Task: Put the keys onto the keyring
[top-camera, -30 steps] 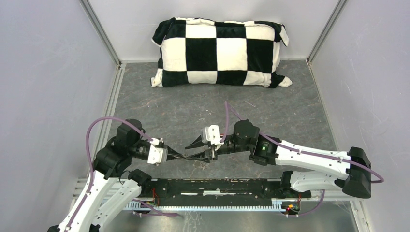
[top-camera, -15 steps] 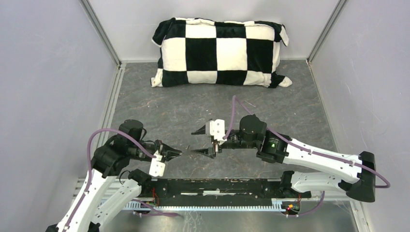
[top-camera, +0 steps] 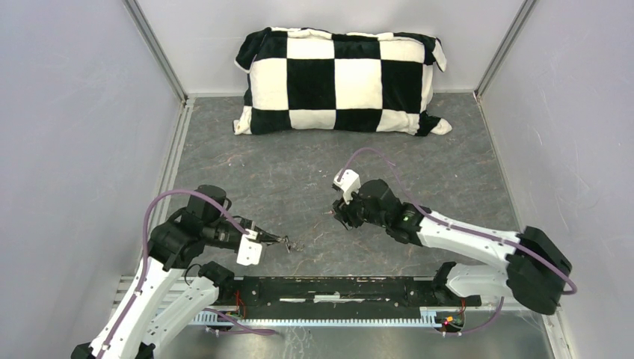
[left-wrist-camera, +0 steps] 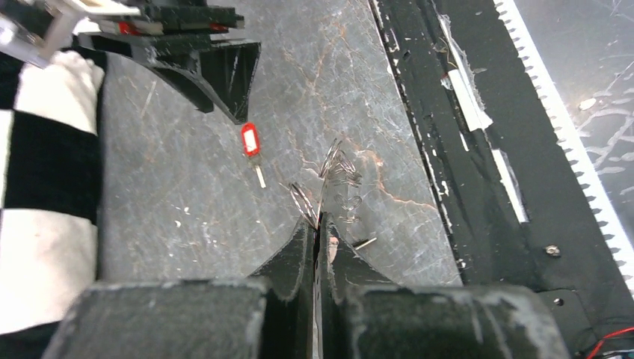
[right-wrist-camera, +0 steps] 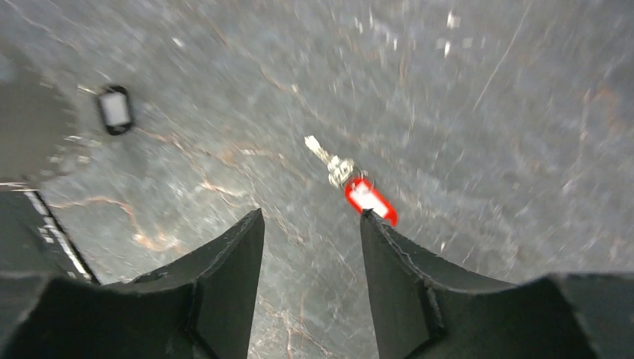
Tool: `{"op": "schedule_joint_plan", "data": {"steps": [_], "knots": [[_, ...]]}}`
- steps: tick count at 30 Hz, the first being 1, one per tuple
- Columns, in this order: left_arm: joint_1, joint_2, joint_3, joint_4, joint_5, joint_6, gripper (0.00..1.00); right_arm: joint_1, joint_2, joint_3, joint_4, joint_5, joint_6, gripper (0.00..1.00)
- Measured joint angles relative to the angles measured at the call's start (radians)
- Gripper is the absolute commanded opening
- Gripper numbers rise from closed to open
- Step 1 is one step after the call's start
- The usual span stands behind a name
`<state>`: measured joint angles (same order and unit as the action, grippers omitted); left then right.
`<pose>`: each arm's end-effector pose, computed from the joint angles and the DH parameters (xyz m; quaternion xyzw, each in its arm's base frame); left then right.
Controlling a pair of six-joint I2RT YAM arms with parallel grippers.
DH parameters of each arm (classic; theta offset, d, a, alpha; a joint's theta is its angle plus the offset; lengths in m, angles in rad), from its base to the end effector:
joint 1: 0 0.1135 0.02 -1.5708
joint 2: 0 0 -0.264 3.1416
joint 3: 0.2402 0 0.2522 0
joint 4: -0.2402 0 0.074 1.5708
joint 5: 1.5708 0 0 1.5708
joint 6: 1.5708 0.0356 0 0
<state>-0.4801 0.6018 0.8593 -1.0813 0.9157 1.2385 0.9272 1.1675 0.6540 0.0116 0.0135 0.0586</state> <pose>0.0659 -0.0661 0.3131 0.7379 0.4232 -0.2612 0.4564 0.1536 0.2039 0.2355 -0.3590 0.7821 0.2359 0.4515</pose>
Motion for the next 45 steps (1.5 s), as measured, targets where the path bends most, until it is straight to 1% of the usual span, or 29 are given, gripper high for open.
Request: {"op": "schedule_joint_plan", "data": {"steps": [3,8,10,12,15,19,22,26,40,45], "knots": [[0.000,-0.001,-0.022,0.014,-0.008,-0.045,0.02,-0.026,0.085,-0.013,-0.002,0.005,0.036,0.54],[0.000,-0.015,-0.043,0.036,-0.024,-0.103,0.02,-0.065,0.183,-0.018,0.080,-0.010,0.084,0.48],[0.000,-0.017,-0.043,0.043,-0.024,-0.115,0.02,-0.083,0.231,-0.010,0.093,-0.018,0.127,0.48],[0.000,-0.018,-0.043,0.045,-0.025,-0.122,0.02,-0.101,0.281,0.002,0.095,-0.031,0.197,0.51],[0.000,-0.018,-0.046,0.047,-0.026,-0.134,0.02,-0.116,0.327,0.004,0.095,-0.039,0.312,0.53],[0.000,-0.024,-0.048,0.050,-0.026,-0.137,0.02,-0.117,0.346,-0.006,0.117,-0.039,0.452,0.53],[0.000,-0.033,-0.048,0.051,-0.026,-0.143,0.02,-0.117,0.344,-0.019,0.137,-0.034,0.510,0.51],[0.000,-0.041,-0.048,0.051,-0.026,-0.145,0.02,-0.117,0.344,-0.019,0.149,-0.013,0.545,0.49],[0.000,-0.061,-0.048,0.052,-0.026,-0.145,0.02,-0.117,0.355,-0.006,0.137,0.072,0.566,0.42],[0.000,-0.062,-0.049,0.052,-0.026,-0.145,0.02,-0.117,0.374,0.016,0.138,0.075,0.570,0.42]]}}
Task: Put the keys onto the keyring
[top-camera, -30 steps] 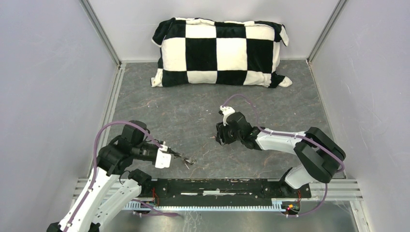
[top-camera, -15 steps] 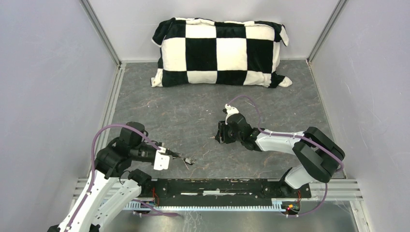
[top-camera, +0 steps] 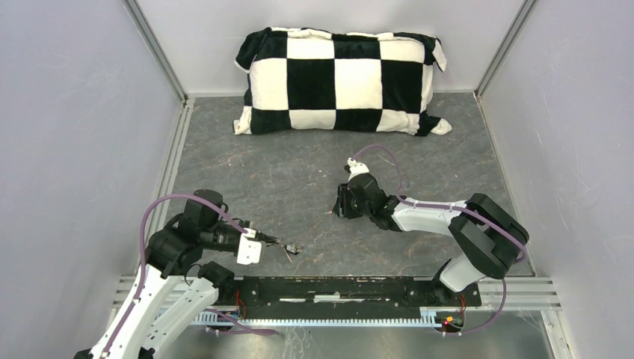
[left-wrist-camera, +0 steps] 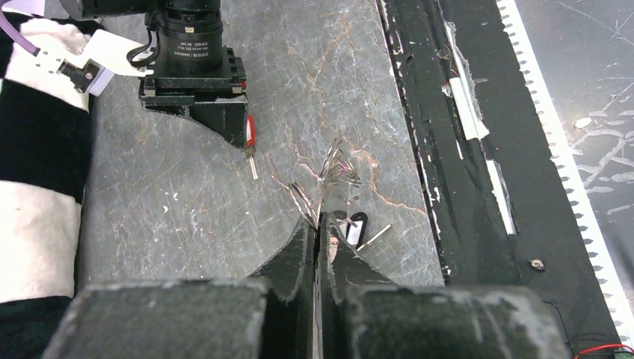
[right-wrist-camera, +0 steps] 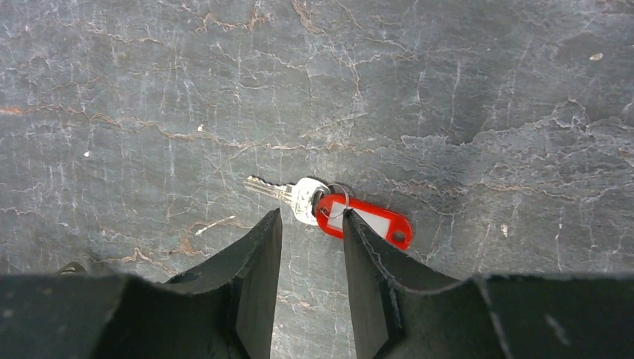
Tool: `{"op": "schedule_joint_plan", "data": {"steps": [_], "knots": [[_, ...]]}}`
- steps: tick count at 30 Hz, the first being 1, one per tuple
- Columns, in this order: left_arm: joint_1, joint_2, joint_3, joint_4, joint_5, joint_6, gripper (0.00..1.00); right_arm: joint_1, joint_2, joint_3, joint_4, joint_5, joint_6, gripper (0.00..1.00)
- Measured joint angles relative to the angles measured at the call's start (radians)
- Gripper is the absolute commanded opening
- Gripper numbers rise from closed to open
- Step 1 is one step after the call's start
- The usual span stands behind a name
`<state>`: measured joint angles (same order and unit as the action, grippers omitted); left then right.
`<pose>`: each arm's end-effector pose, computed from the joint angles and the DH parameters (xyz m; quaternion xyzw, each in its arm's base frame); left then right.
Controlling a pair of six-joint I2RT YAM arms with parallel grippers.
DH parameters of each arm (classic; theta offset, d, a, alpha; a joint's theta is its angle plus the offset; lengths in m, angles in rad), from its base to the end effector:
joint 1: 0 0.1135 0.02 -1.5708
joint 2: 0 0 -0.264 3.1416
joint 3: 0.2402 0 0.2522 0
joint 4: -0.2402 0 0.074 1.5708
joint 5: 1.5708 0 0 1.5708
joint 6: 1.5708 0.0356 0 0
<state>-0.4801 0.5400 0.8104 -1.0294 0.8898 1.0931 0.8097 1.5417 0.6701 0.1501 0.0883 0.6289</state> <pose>0.0613 -0.0631 0.3061 0.7071 0.4654 -0.2694 0.4591 0.2079 0.2137 0.1562 -0.0641 0.9082 0.2409 0.3361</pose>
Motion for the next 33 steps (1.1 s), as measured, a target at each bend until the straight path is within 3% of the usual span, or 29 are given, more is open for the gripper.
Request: {"op": "schedule_joint_plan", "data": {"steps": [33], "knots": [[0.000,-0.026,0.000,0.000,0.000,0.000,0.02,0.021,0.103,0.104,-0.043,0.044,-0.007,0.29]]}}
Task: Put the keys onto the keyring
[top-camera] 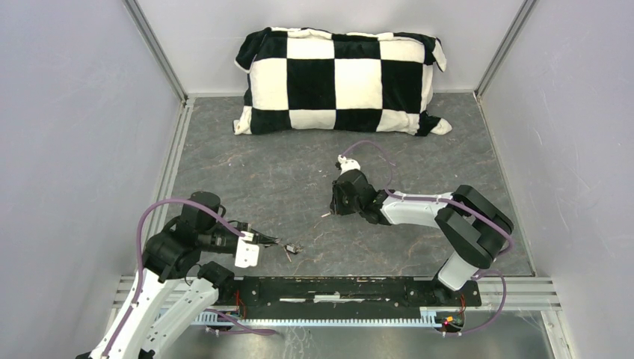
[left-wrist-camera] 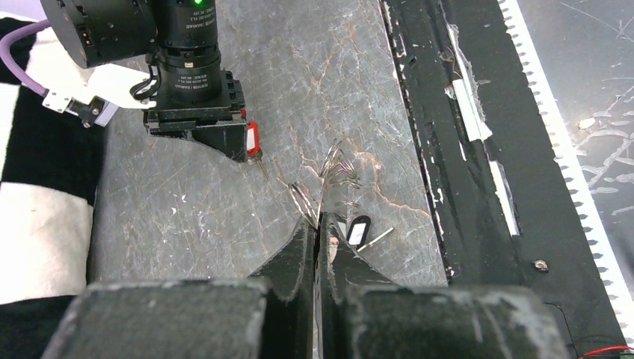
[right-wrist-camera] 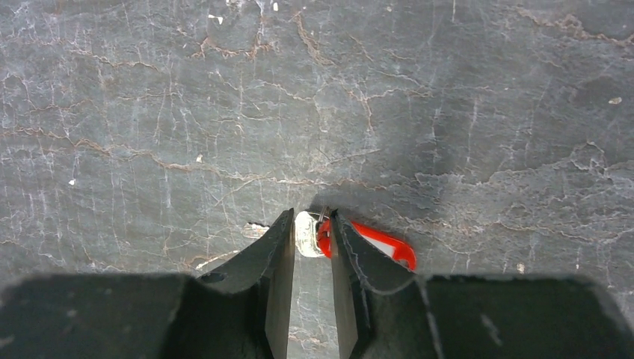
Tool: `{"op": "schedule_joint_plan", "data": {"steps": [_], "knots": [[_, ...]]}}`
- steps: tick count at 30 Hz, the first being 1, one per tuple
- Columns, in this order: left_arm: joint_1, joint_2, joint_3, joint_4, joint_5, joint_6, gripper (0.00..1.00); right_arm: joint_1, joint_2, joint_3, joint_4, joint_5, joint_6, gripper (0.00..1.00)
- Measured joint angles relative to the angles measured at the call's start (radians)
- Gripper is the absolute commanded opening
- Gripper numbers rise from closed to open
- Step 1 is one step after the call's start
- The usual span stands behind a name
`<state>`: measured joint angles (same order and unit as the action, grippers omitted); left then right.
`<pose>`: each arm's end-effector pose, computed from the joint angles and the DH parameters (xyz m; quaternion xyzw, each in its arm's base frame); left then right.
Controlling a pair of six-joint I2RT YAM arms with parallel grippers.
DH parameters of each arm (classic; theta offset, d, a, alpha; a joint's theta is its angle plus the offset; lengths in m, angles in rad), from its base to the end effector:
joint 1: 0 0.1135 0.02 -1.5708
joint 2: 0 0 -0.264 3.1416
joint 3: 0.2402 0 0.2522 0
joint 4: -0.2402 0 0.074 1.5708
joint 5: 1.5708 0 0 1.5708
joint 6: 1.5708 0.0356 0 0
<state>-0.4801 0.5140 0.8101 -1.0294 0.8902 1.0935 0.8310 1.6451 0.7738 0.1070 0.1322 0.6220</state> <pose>0.0569 -0.0608 0.3076 0.7075 0.4583 -0.2642 0.4686 0.2206 0.2347 0.1523 -0.0699 0.9155 0.2147 0.3330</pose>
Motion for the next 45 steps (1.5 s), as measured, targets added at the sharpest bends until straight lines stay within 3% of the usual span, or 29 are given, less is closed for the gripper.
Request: {"op": "schedule_joint_plan", "data": {"steps": [19,24,26,32,37,45], "knots": [[0.000,-0.009,-0.008,0.000,0.000,0.000,0.02,0.040,0.022,0.028,-0.055,0.095,-0.057,0.18],[0.000,-0.009,-0.008,0.000,0.000,0.000,0.02,0.043,0.021,0.028,-0.057,0.093,-0.074,0.34],[0.000,-0.009,-0.008,0.000,0.000,0.000,0.02,0.046,0.021,0.032,-0.062,0.090,-0.082,0.34],[0.000,-0.009,-0.008,0.000,0.000,0.000,0.02,0.053,0.021,0.034,-0.072,0.090,-0.097,0.23],[0.000,-0.009,-0.008,0.000,0.000,0.000,0.02,0.053,0.021,0.034,-0.073,0.090,-0.104,0.00],[0.000,0.003,-0.011,0.009,-0.012,-0.014,0.02,0.053,-0.005,0.028,-0.067,0.050,-0.175,0.00]]}}
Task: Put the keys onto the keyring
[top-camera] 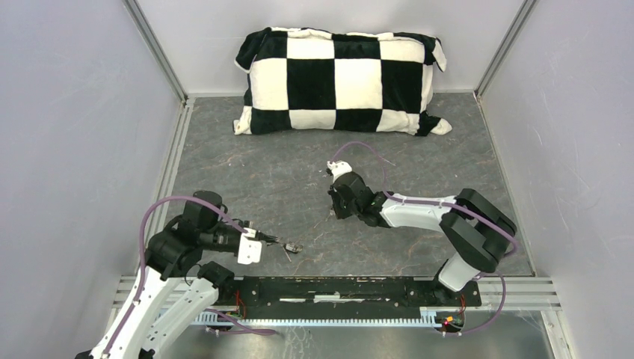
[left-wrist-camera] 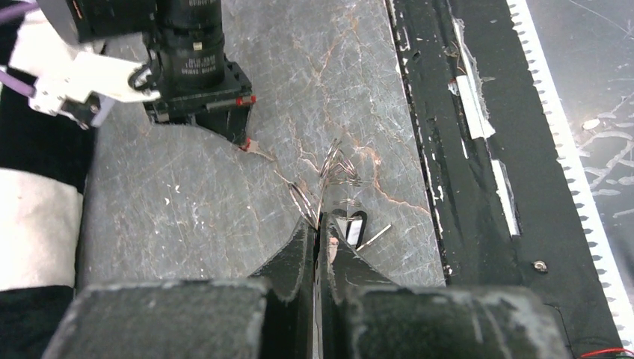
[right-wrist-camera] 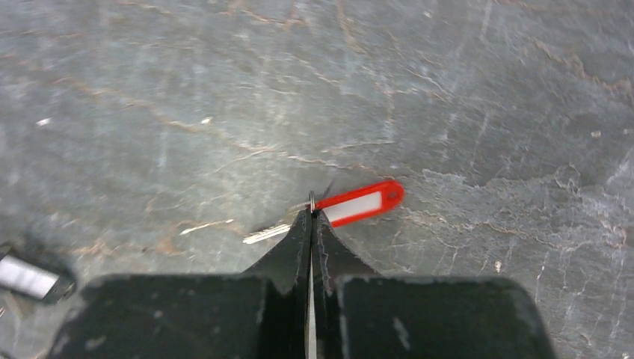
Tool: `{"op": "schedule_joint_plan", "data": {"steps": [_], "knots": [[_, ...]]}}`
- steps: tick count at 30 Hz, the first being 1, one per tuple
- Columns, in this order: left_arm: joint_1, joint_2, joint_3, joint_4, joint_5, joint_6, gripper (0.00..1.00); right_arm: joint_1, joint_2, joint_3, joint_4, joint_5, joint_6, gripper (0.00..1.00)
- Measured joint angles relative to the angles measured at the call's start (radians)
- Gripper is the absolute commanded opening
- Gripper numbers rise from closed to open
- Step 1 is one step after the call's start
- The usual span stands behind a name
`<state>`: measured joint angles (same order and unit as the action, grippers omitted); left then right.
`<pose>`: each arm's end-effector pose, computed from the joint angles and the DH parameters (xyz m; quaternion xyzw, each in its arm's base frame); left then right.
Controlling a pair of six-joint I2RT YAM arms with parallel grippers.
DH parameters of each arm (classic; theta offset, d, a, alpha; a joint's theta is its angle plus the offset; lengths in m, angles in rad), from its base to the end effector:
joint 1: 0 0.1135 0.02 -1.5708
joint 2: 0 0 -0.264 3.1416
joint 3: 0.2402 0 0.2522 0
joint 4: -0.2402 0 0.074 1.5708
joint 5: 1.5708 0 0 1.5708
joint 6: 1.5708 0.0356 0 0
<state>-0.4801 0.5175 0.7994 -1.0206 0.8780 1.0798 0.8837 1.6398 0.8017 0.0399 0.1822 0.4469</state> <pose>0.0589 -0.0616 0.3047 0.7044 0.4678 -0.2634 0.4643 0.2097 0.2454 0.1568 -0.1664 0.9080 0.1653 0.3472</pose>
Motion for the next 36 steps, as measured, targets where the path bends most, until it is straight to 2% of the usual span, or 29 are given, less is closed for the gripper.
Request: {"op": "schedule_joint_plan", "data": {"steps": [5,10,16,22,26,36], "knots": [[0.000,0.021,-0.005,0.051,-0.026,-0.092,0.02,0.000,-0.117,-0.028,0.017,-0.117,-0.108,0.00],[0.000,0.029,-0.005,0.109,-0.047,-0.190,0.02,0.000,-0.327,-0.080,0.034,-0.291,-0.214,0.00],[0.000,0.040,-0.017,0.166,-0.073,-0.291,0.02,0.024,-0.484,-0.085,0.040,-0.467,-0.273,0.00],[0.000,0.085,-0.018,0.193,-0.103,-0.375,0.02,0.101,-0.504,-0.076,0.025,-0.550,-0.292,0.00],[0.000,0.102,-0.018,0.199,-0.124,-0.404,0.02,0.158,-0.476,-0.001,-0.018,-0.556,-0.297,0.00],[0.000,0.101,-0.018,0.209,-0.164,-0.433,0.02,0.246,-0.372,0.210,-0.067,-0.455,-0.269,0.00]]}}
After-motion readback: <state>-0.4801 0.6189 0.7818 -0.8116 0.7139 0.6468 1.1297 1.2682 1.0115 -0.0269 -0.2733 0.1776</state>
